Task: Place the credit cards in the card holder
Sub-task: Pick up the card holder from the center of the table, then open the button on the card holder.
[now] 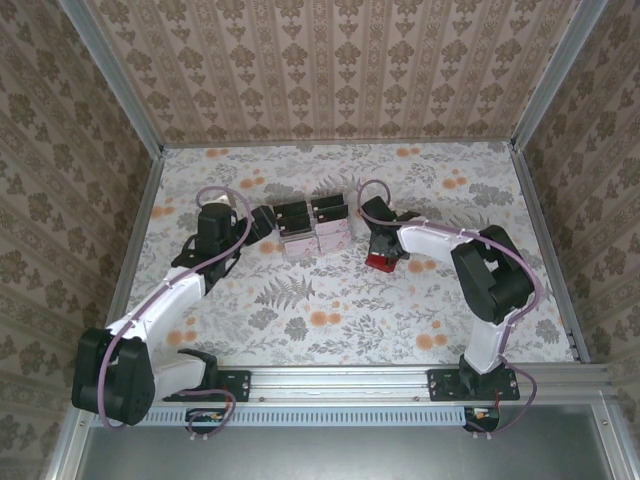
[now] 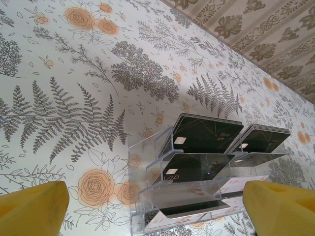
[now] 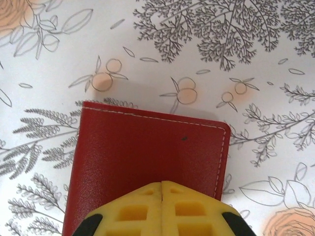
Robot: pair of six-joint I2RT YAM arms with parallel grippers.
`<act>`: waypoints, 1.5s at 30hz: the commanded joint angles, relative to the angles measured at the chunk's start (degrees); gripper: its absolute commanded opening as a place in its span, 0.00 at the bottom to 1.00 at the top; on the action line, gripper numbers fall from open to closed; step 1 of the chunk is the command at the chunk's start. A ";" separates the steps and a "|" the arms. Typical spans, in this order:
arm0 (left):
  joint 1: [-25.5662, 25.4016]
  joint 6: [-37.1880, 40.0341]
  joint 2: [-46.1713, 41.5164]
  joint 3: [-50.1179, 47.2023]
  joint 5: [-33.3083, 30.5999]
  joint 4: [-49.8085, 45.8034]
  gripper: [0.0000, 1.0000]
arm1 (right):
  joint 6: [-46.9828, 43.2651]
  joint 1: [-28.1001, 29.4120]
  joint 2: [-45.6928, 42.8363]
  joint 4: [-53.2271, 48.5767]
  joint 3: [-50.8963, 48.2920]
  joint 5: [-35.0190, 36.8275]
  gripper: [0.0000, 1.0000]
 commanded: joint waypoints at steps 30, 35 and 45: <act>-11.66 -16.36 -12.53 -16.41 8.26 8.33 1.00 | 7.14 20.93 -16.39 8.21 -3.27 -12.11 0.00; -13.47 -18.77 -11.14 -17.03 7.63 11.57 0.99 | 8.01 21.96 -16.59 8.77 -1.19 -12.61 0.00; -15.66 -23.74 -6.56 -16.76 7.40 19.81 0.91 | 9.16 23.49 -16.49 9.94 2.46 -13.15 0.00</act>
